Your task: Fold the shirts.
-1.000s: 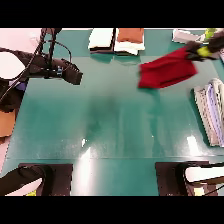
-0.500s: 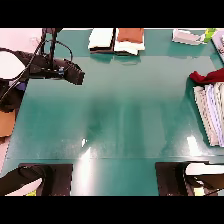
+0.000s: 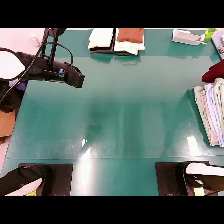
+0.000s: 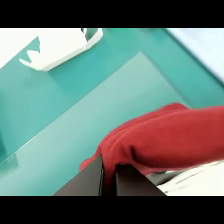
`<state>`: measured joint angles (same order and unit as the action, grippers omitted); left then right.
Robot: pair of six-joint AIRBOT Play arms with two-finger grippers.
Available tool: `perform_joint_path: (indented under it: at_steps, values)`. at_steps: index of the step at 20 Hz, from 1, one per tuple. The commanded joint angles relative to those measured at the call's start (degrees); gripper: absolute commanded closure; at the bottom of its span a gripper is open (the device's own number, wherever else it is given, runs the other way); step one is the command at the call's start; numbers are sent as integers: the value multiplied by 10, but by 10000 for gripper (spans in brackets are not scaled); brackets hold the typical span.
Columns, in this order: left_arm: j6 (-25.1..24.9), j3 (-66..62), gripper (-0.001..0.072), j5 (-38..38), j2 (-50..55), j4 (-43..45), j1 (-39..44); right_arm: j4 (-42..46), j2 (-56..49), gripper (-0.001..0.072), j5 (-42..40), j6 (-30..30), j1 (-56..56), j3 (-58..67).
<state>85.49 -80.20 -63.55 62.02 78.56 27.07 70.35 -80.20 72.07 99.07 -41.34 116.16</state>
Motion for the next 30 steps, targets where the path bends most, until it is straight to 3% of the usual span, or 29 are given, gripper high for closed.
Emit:
perform_joint_path:
  at_steps: [1,6,9,14,17,18,19,20,21,24,26,30]
  values:
    - [0,0,682,-5,0,-2,0,1,60,695,3,-35,-24,-51]
    - [-1,0,682,-4,0,-2,0,5,139,695,79,-119,-114,-179]
    - [-1,0,682,-5,0,-3,0,77,191,696,88,-144,-161,-297]
    - [-1,0,682,-5,0,-3,0,169,274,695,53,-196,-186,-525]
    - [-1,0,682,-5,0,-4,0,221,298,690,24,-197,-186,-606]
    - [-1,0,682,-5,0,-4,0,236,300,634,18,-197,-186,-618]
    - [-1,0,682,-5,0,-4,0,244,298,395,12,-197,-187,-620]
    - [-1,0,682,-5,0,-5,0,243,296,200,5,-197,-190,-612]
    - [-1,0,682,-4,0,-5,0,241,294,70,4,-196,-194,-592]
    - [-1,0,682,-3,0,-9,0,185,286,74,-5,-196,-176,-500]
    - [0,0,682,0,0,-10,0,85,280,75,-10,-195,-129,-448]
    - [-1,0,681,3,0,-10,0,-82,276,75,-17,-194,57,-436]
